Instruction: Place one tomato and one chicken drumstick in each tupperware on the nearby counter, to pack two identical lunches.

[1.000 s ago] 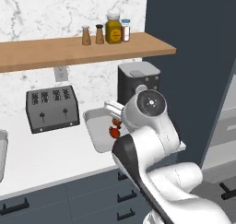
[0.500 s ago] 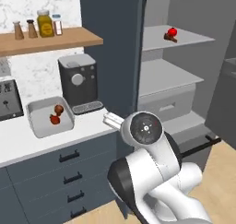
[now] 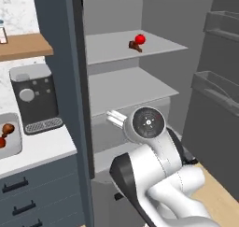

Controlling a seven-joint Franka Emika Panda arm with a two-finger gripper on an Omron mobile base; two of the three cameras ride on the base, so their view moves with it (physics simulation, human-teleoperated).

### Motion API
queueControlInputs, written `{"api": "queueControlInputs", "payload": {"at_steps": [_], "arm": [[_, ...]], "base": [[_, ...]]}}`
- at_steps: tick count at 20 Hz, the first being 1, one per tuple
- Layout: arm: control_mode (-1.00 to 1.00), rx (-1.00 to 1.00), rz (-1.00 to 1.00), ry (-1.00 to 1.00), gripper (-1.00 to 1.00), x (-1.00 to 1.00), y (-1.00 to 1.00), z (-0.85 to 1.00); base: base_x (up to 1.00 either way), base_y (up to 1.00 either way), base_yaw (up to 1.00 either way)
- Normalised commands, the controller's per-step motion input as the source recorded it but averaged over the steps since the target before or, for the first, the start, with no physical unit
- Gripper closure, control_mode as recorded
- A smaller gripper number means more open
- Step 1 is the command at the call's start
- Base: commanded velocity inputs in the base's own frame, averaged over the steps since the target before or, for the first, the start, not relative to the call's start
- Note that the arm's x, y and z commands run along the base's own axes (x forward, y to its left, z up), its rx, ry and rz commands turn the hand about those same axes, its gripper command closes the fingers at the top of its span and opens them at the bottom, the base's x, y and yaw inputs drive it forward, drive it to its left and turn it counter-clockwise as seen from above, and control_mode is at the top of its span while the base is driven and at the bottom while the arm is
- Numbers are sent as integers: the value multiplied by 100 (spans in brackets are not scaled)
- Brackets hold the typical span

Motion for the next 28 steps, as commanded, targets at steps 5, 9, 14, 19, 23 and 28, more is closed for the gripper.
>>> {"api": "queueControlInputs", "payload": {"at_steps": [5,9,14,19,23,28], "arm": [[100,0,0,0,-100,0,0,0],[100,0,0,0,-100,0,0,0],[-100,6,9,13,-100,8,-60,100],[-100,-4,4,4,-100,-16,-67,100],[-100,-27,15,0,-100,3,-61,100],[-100,-36,39,0,-100,20,-93,82]], "base": [[97,-12,5],[100,-38,8],[0,0,0],[0,0,0],[0,0,0],[0,0,0]]}}
